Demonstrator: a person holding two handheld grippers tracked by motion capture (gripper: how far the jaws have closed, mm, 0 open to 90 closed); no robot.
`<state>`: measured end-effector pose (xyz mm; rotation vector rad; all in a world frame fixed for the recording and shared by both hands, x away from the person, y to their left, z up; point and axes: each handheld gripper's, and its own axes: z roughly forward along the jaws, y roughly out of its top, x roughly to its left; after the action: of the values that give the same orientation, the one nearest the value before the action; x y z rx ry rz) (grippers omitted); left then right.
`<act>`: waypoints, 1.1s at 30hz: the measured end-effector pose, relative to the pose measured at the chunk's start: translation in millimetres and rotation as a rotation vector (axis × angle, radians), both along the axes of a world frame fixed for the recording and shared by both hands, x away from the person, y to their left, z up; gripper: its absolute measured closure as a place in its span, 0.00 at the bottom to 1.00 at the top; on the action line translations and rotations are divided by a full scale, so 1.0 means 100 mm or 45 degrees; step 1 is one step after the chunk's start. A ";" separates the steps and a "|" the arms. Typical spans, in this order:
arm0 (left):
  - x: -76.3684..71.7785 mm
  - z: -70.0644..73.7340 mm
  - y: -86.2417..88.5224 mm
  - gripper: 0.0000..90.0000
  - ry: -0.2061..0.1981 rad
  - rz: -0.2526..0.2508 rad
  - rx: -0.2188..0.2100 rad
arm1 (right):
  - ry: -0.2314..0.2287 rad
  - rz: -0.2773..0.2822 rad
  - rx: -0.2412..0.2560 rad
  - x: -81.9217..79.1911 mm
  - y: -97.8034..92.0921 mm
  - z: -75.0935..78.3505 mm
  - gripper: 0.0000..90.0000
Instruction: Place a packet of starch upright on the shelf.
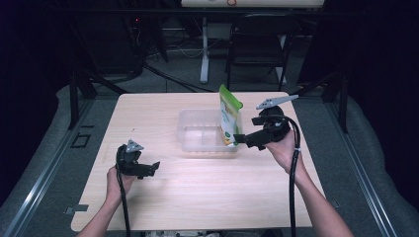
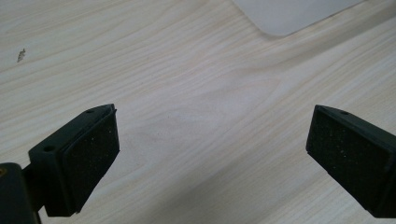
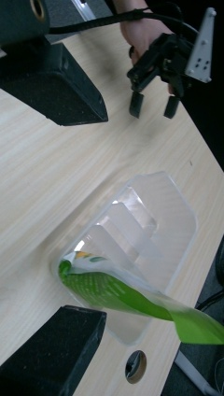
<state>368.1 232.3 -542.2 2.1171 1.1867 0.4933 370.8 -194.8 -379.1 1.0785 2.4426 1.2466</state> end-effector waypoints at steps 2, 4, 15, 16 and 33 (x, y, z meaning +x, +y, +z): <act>0.00 0.00 0.00 0.03 0.000 0.000 0.000 | -0.004 0.010 -0.004 -0.04 0.00 -0.01 0.04; 0.00 0.00 0.00 0.03 0.000 0.000 0.001 | 0.000 0.026 -0.021 -0.11 0.00 -0.02 0.03; 0.00 0.00 -0.01 0.03 0.003 -0.004 0.003 | 0.039 0.044 -0.110 -0.43 -0.08 -0.32 0.01; 0.00 -0.01 -0.01 0.03 0.003 -0.001 -0.002 | 0.047 0.027 -0.116 -0.46 -0.11 -0.41 0.02; 0.01 -0.01 -0.03 0.03 0.007 -0.012 0.008 | 0.193 -0.022 -0.187 -0.63 -0.34 -1.47 0.00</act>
<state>369.2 229.4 -543.1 2.1298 1.1792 0.4873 308.2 -228.8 -526.1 1.1893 2.5826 0.9957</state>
